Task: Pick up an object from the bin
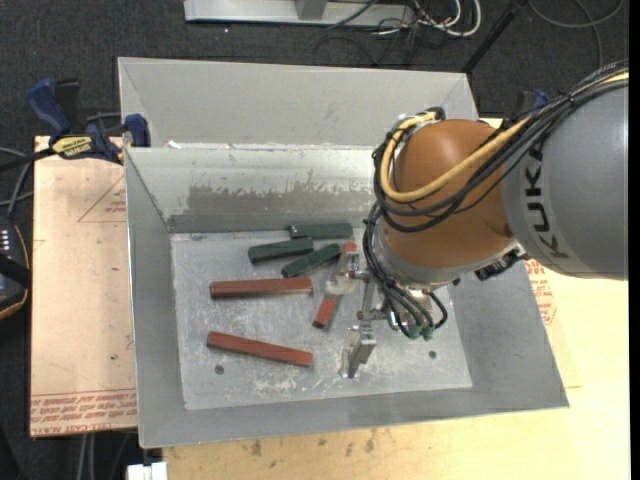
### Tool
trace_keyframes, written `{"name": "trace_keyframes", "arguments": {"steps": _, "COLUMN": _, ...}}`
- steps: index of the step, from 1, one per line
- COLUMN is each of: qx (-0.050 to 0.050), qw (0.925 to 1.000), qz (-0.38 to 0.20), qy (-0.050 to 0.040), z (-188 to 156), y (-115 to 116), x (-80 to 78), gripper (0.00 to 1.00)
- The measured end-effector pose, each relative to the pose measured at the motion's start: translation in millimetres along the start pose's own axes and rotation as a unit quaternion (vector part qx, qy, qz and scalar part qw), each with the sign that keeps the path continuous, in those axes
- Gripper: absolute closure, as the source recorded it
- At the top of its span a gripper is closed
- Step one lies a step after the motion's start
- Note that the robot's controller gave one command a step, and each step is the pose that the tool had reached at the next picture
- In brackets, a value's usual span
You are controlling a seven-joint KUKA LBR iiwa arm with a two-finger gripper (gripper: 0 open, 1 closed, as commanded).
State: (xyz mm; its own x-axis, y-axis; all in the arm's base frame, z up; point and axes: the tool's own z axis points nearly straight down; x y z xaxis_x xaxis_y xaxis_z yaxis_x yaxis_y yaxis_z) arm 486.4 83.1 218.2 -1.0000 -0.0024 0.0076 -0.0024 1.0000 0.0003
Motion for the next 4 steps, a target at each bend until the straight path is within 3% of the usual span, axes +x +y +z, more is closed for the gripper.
{"name": "trace_keyframes", "arguments": {"steps": 2, "qx": -0.001, "qw": 0.9999, "qz": -0.006, "qy": -0.0103, "z": 10.1, "y": 1.3, "x": -3.2, "gripper": 0.00}}
{"name": "trace_keyframes", "arguments": {"steps": 3, "qx": 0.000, "qw": 0.9926, "qz": -0.121, "qy": -0.0073, "z": 141.9, "y": 52.5, "x": -33.1, "gripper": 1.00}}
{"name": "trace_keyframes", "arguments": {"steps": 4, "qx": 0.000, "qw": 0.9926, "qz": -0.121, "qy": -0.0073, "z": 141.9, "y": 52.5, "x": -33.1, "gripper": 1.00}}
